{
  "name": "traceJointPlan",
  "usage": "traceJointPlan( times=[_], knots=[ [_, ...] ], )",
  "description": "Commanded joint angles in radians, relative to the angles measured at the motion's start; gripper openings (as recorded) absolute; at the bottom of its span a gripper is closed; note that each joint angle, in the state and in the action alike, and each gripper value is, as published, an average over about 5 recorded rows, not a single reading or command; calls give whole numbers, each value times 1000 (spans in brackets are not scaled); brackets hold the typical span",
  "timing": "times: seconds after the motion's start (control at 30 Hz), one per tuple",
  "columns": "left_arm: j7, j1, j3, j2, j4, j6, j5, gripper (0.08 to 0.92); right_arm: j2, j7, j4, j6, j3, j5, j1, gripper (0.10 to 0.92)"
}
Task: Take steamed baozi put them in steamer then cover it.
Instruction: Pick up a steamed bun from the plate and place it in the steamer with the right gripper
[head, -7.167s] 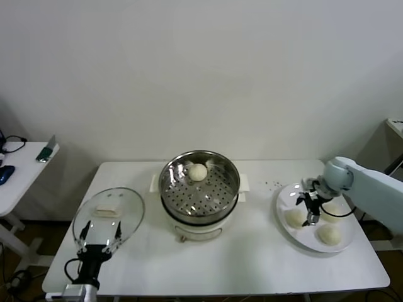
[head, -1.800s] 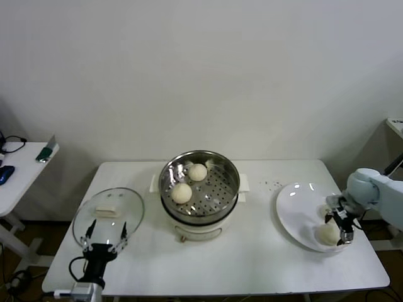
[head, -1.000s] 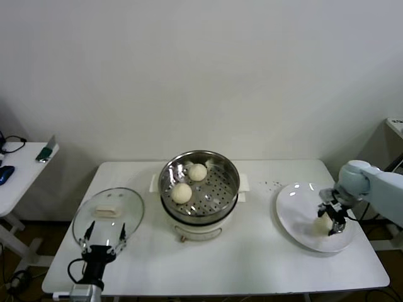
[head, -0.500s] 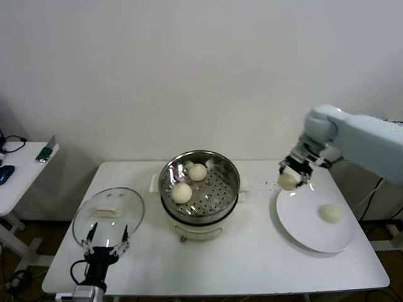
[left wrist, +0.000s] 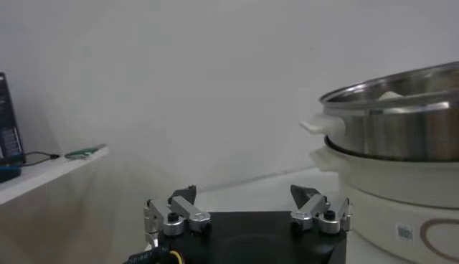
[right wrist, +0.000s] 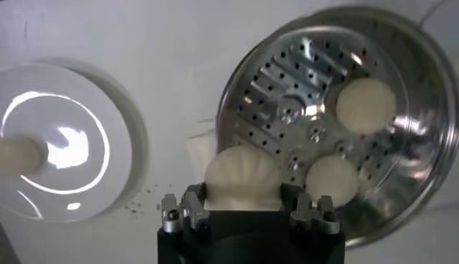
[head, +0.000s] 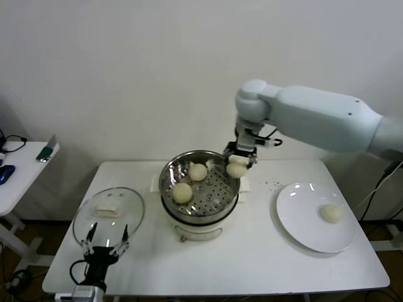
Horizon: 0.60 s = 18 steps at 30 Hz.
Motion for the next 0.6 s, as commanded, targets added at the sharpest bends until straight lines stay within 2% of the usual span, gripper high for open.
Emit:
traceJointPlan(
  times=[0.03, 0.6],
  knots=[
    [-1, -7, 5, 2, -8, 12, 0, 823, 208, 7, 1, 65, -19, -57, -79, 679],
    [1, 10, -17, 8, 5, 6, -21, 823, 236, 18, -17, 71, -33, -125, -192, 691]
  ],
)
